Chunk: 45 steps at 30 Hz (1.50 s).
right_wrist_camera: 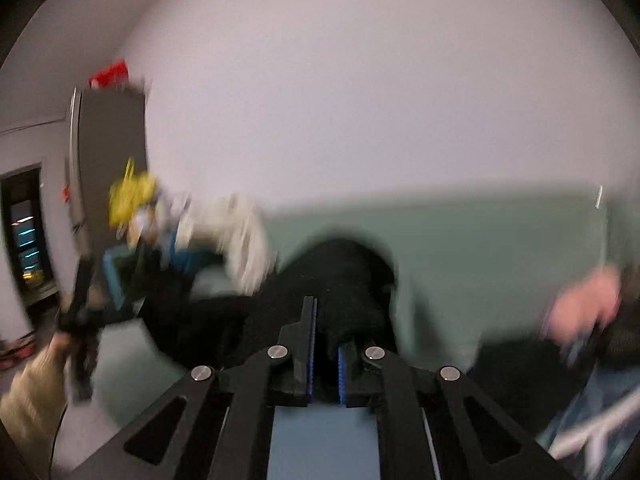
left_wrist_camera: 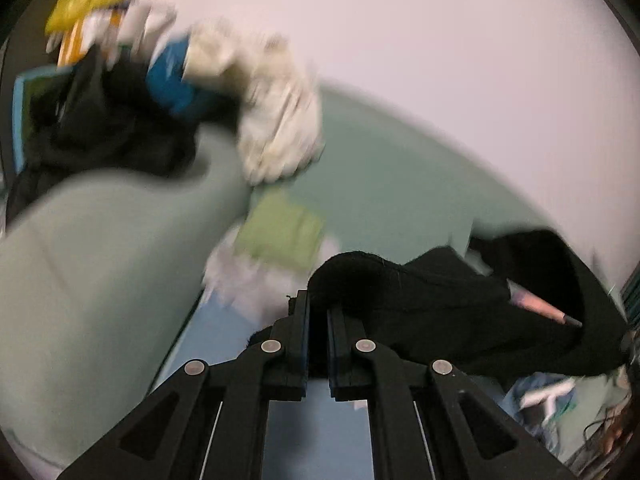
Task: Fold clothes
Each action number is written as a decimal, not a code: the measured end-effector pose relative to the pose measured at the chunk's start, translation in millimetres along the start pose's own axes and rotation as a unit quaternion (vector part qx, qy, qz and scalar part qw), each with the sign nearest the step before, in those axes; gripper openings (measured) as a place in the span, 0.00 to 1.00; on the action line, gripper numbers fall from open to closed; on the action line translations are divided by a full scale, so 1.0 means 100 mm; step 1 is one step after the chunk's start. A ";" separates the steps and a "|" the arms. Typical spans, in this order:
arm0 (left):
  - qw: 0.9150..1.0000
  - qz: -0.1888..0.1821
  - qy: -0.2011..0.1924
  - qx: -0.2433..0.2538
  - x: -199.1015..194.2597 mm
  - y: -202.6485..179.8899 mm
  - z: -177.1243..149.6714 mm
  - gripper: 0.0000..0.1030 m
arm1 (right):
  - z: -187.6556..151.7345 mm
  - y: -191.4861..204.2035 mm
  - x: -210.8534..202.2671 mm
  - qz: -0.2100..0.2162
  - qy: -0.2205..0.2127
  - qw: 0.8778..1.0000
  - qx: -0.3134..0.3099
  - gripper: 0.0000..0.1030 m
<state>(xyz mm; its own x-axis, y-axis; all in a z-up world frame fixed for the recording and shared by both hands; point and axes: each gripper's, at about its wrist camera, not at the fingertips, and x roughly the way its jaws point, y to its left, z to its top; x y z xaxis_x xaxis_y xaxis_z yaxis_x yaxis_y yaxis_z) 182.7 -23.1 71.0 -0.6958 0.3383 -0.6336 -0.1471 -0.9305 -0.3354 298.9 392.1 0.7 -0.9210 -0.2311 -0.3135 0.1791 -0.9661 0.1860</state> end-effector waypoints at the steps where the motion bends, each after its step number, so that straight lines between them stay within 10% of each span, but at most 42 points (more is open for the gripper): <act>1: 1.000 0.004 0.025 0.000 0.12 0.10 -0.19 0.07 | -0.35 -0.11 0.07 -0.007 0.037 0.999 0.015 0.08; 6: 0.987 0.042 0.157 -0.011 0.79 0.71 -1.40 0.07 | -2.34 -0.60 0.22 -0.044 0.280 0.953 0.107 0.09; 9: 0.984 0.029 0.170 -0.039 0.88 0.91 -1.73 0.07 | -2.95 -0.58 0.01 -0.052 0.335 0.937 0.089 0.17; 12: 0.984 0.021 0.168 -0.063 0.90 0.98 -1.70 0.07 | -2.59 -0.56 -0.08 -0.063 0.324 0.942 0.055 0.53; 18: 0.981 0.045 0.182 -0.045 0.99 0.91 -1.67 0.07 | -1.64 -0.36 0.36 -0.081 0.255 0.962 -0.046 0.90; 22: 0.983 0.061 0.174 -0.027 1.03 0.82 -1.71 0.07 | -1.77 -0.16 1.34 -0.063 0.326 0.942 -0.039 0.86; 26: 0.984 0.056 0.168 -0.027 0.98 0.83 -1.68 0.07 | -2.09 -0.15 1.86 -0.146 0.375 0.916 -0.009 0.16; 29: 0.986 0.026 0.152 -0.065 0.89 0.95 -1.67 0.07 | -2.01 -0.46 1.37 -0.186 0.320 0.927 0.064 0.08; 32: 0.984 -0.027 0.119 -0.133 0.72 1.14 -1.65 0.07 | -1.92 -0.79 0.67 -0.228 0.283 0.924 0.117 0.07; 36: 0.976 -0.085 0.086 -0.182 0.52 1.26 -1.51 0.07 | -2.20 -0.96 -0.34 -0.250 0.353 0.888 0.155 0.05; 41: 0.977 -0.107 0.064 -0.172 0.31 1.17 -1.23 0.07 | -2.57 -0.18 -0.85 -0.115 0.453 0.879 0.094 0.09; 45: 0.982 -0.086 0.073 -0.150 0.40 1.05 -1.09 0.07 | -1.94 0.14 -0.79 -0.046 0.388 0.920 0.002 0.64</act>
<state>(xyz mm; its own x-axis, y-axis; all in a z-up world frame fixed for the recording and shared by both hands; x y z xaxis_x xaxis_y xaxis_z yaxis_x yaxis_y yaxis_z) 216.7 -91.7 -65.5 -0.5671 0.5232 -0.6361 -0.0238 -0.7824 -0.6223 441.0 374.0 -152.5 -0.4072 -0.1628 -0.8987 0.1093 -0.9856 0.1290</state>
